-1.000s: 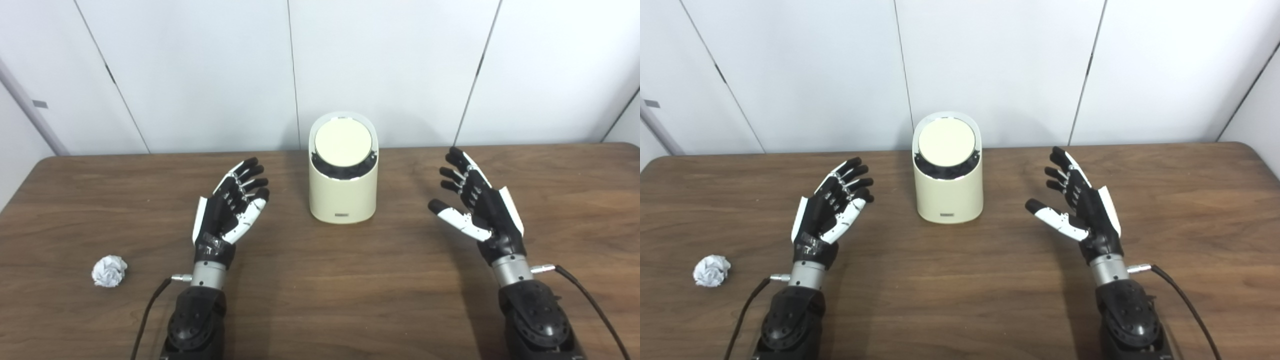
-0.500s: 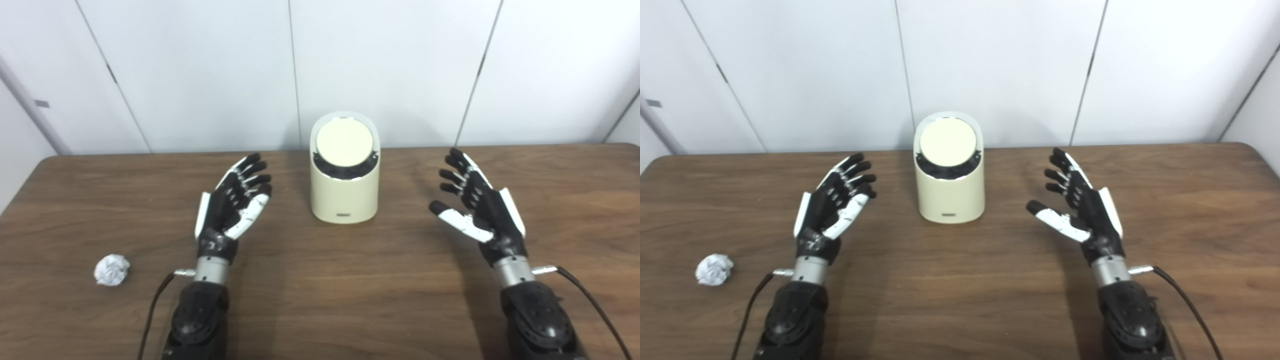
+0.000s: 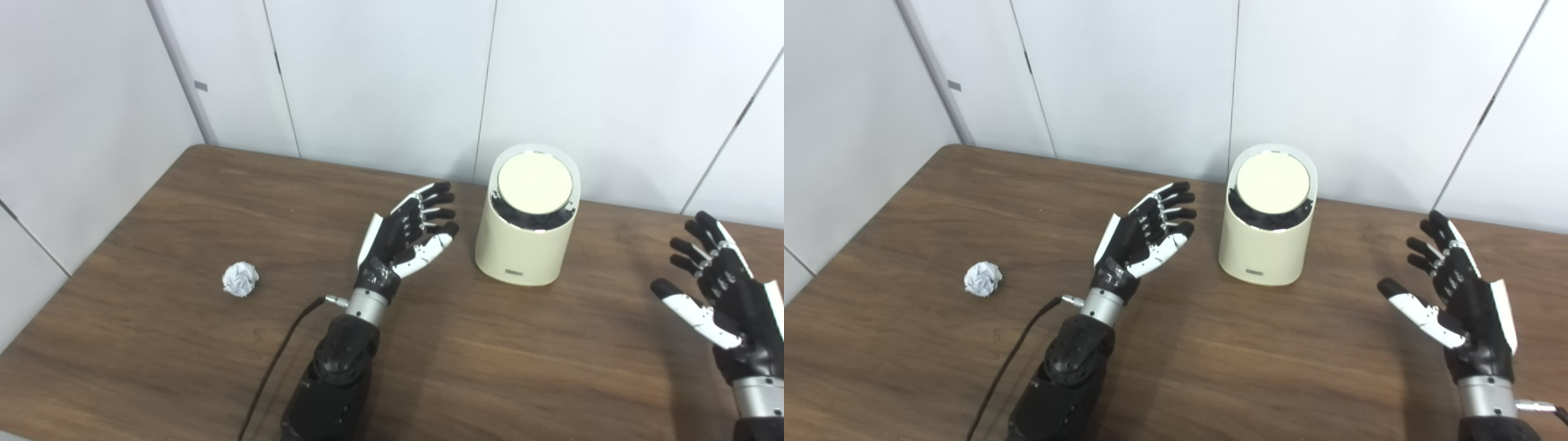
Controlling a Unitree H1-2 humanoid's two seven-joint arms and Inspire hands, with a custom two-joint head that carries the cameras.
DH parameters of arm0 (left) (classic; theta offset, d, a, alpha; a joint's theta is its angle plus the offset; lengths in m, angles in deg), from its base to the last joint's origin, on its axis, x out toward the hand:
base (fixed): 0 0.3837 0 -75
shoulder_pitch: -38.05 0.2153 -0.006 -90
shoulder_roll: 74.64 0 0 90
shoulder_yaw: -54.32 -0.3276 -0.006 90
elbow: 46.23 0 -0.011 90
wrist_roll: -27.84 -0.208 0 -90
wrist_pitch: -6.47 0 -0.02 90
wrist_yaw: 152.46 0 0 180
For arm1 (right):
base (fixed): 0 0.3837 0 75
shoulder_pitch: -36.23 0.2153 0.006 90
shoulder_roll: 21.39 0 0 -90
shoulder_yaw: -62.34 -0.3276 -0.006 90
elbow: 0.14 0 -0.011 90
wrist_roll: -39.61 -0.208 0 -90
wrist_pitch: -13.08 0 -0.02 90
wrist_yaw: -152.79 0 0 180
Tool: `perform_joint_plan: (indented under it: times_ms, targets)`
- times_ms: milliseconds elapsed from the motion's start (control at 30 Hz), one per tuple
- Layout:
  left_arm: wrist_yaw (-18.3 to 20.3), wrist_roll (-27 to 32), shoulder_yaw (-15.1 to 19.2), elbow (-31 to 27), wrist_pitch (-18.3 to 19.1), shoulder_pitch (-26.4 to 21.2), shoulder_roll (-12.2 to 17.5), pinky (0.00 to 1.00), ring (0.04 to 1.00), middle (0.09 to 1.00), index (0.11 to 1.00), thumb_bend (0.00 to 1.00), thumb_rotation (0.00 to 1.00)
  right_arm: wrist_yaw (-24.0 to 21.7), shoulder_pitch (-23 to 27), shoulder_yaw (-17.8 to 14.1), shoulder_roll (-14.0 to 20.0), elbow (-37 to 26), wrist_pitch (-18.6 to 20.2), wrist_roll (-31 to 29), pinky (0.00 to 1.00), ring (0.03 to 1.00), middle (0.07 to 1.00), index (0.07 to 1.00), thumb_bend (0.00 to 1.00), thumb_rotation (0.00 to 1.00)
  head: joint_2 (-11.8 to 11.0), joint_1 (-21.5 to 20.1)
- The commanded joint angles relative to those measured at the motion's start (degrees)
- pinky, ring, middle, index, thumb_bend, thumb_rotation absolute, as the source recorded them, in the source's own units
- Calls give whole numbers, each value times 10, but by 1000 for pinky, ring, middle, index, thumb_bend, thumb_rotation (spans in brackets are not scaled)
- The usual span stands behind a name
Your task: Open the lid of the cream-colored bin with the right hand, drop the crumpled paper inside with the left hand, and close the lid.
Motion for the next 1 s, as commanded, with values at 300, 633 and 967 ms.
perform_joint_plan:
  times_ms: [300, 633, 967]
  targets:
    - [-13, -64, -10, -56, -30, -2, 28, 586, 720, 787, 815, 577, 312, 8, 9, -4, -4, -49, 25, -2, 799, 838, 907, 917, 658, 366, 1, 5]
    - [-6, -42, -4, -60, -22, 1, 32, 589, 722, 786, 817, 588, 317, 6, 11, 4, -19, -50, 19, -6, 839, 864, 925, 928, 639, 326, 15, -108]
    - [3, -18, 8, -50, -21, -4, 53, 589, 712, 783, 818, 571, 308, 31, 20, 13, -40, -20, -10, 30, 824, 852, 907, 913, 798, 435, 12, -207]
